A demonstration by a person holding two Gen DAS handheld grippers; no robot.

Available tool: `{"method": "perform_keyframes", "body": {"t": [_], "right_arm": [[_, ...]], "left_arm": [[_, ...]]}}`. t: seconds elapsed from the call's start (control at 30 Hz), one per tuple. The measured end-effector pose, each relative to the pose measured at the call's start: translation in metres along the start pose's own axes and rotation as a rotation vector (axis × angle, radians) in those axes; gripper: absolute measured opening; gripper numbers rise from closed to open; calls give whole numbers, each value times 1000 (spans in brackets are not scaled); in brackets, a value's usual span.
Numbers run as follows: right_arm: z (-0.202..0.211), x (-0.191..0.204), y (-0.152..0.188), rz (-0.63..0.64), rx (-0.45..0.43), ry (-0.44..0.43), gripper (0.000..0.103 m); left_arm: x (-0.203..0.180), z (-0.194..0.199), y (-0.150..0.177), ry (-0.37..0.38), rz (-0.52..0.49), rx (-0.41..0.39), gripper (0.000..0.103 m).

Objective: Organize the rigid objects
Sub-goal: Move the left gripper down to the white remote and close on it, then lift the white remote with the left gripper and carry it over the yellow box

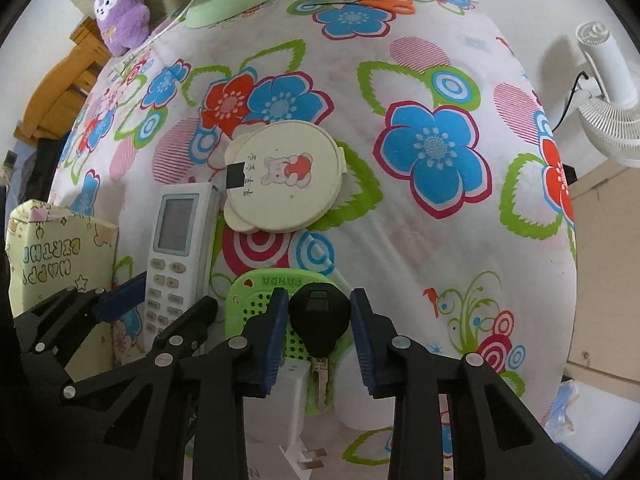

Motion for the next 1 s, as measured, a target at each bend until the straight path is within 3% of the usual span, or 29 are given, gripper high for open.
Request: {"method": "perform_keyframes", "body": {"t": [0.1, 0.17, 0.4, 1.0], "right_arm": [[1, -2, -3, -7, -6, 2, 35], [1, -3, -5, -12, -8, 1, 35], [1, -2, -7, -14, -5, 6, 35], [50, 12, -12, 11, -80, 22, 35]], "left_arm": [[3, -4, -8, 13, 2, 1, 53], [3, -5, -12, 24, 5, 2, 46], [9, -7, -23, 29, 4, 8, 45], [12, 50, -27, -3, 19, -77, 45]]}}
Point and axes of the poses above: each gripper's, at about its wrist camera, not at the fingertips, and z roughly against the way its jaws point, x to its left, y to its underside, the point moved 7 cm from there along -z, roughly the way its jaws point, and after that the axes turned 14 degrees about -y, right-handed, at the moved point
